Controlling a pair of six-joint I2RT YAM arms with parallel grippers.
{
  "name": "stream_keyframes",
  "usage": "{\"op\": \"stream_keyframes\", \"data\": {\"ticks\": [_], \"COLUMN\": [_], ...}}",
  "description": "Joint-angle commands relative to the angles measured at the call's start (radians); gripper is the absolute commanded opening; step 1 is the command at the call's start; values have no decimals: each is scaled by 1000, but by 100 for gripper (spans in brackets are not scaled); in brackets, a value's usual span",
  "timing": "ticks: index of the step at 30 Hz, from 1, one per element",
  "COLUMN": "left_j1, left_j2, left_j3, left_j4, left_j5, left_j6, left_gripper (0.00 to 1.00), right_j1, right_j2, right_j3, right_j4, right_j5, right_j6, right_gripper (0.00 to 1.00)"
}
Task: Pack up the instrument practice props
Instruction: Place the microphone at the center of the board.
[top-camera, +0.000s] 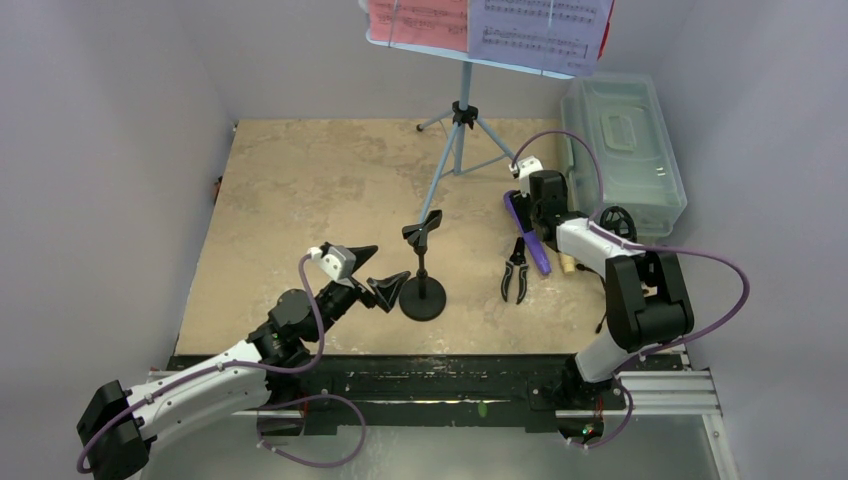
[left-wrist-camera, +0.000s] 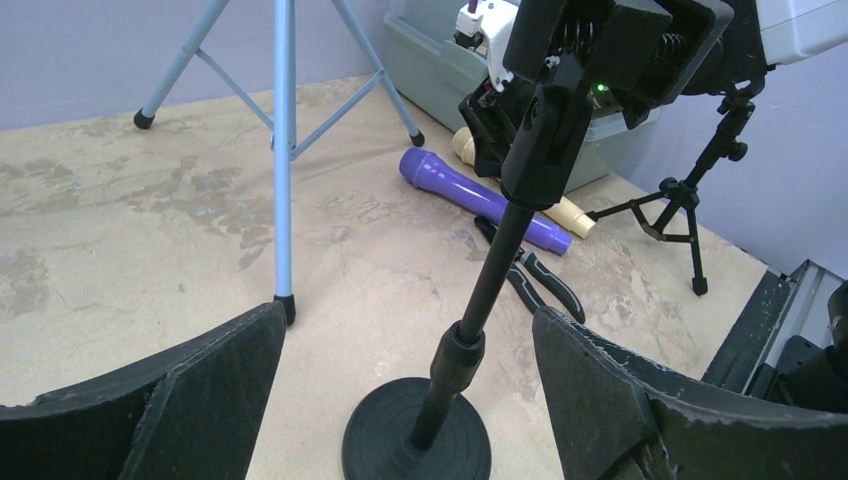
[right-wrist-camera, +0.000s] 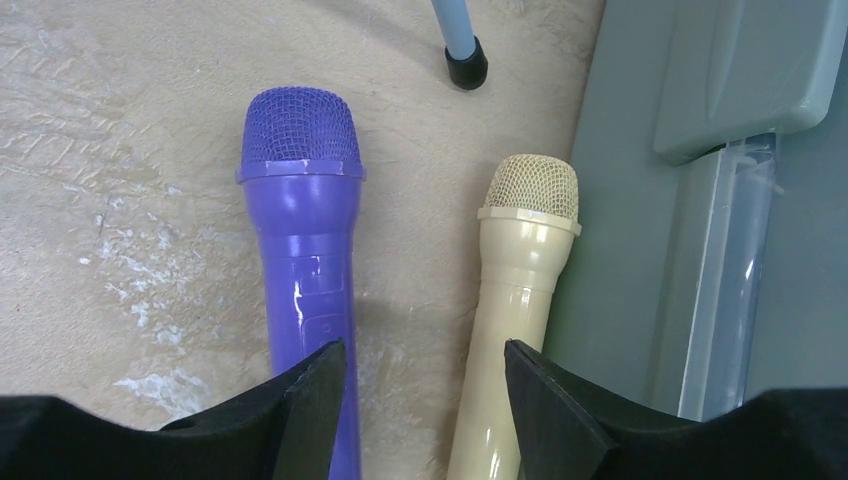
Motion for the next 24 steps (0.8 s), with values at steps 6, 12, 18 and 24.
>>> {"op": "stream_keyframes", "data": {"ticks": [6,12,18,24], "left_j1": [-1,-1,-2,-1], "left_j2": [15,55,178,337], "left_j3": [-31,-59,-77,-44], "left_j4": [40,132,300,416], "left_j5": [-24,79,172,217], "left_j6": [-79,-30,61,93], "left_gripper": [100,99,95,89], "right_j1": [-4,-4,-4,-4], "right_j2": [-74,-162,-217,-265], "right_j3": [26,69,87,70], "right_j4": [-41,-212,-363,-431], "right_j5": [-151,-475,-817,-1019], "right_j6": [-18,-138,-280,-387], "right_gripper": [64,68,71,75]}}
